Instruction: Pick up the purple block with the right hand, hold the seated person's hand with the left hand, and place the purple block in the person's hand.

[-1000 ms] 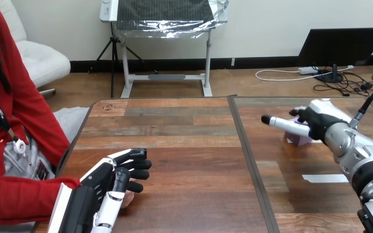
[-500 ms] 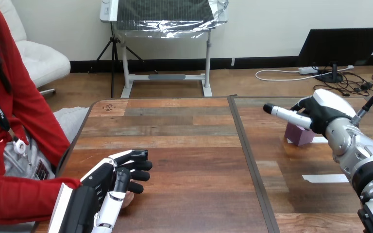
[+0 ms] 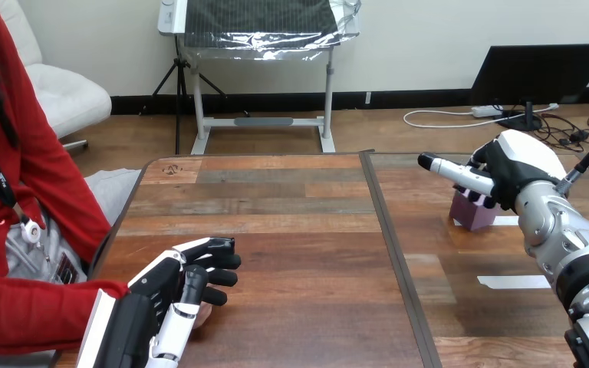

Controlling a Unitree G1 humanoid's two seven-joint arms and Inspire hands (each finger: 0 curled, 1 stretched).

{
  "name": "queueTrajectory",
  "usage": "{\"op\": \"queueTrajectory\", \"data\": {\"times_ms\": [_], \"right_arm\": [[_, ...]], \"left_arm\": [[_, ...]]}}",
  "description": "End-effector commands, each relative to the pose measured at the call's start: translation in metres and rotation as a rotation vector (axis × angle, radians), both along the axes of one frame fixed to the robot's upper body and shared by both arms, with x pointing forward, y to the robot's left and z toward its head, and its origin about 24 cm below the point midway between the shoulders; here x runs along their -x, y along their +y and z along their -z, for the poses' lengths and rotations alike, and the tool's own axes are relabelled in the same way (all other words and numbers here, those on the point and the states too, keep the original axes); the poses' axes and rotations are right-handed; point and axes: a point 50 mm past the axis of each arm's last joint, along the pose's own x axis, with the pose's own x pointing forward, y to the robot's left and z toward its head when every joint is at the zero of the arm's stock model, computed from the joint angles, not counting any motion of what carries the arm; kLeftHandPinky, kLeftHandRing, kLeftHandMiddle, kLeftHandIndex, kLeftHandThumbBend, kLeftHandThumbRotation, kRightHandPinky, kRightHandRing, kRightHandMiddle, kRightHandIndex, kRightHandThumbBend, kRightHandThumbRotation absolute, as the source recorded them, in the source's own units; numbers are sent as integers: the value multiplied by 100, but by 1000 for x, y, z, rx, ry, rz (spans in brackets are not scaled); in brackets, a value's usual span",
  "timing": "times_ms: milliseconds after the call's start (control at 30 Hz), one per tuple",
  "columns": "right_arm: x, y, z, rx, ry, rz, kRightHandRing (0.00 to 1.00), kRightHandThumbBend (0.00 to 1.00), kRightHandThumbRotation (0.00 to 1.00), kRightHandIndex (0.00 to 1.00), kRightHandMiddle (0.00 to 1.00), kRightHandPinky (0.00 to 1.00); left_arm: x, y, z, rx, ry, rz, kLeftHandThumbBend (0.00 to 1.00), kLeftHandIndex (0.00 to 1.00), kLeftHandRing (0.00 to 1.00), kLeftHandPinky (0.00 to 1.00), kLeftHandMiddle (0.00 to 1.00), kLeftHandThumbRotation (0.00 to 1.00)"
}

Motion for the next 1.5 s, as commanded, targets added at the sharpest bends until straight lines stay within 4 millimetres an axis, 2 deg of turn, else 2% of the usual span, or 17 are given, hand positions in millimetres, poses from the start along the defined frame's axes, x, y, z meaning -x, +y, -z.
{"op": "queueTrajectory", "data": {"times_ms": [0, 333, 633, 833, 967, 1467], "right_arm": [[-12, 12, -21, -24, -112, -21, 10, 80, 100, 21, 15, 7], [-13, 15, -26, -73, -196, -14, 8, 80, 100, 15, 13, 4], [-15, 17, -30, -114, -213, -16, 10, 80, 100, 18, 16, 8], [-16, 16, -33, -146, -225, -15, 13, 79, 100, 20, 18, 14], [-16, 16, -34, -146, -226, -11, 20, 80, 100, 26, 25, 22], [-19, 15, -38, -97, -173, -35, 45, 77, 100, 50, 49, 41]], "left_arm": [[-9, -1, -11, -4, -71, 14, 33, 69, 66, 58, 69, 90], [-10, -1, -11, -1, -73, 22, 34, 69, 66, 59, 69, 89], [-10, -1, -11, -4, -72, 23, 34, 69, 66, 59, 69, 90], [-10, -1, -11, -3, -72, 20, 35, 69, 66, 58, 69, 90], [-9, -1, -11, -4, -73, 20, 35, 69, 66, 58, 69, 90], [-8, -1, -11, -3, -73, 19, 36, 69, 66, 58, 69, 90]]}}
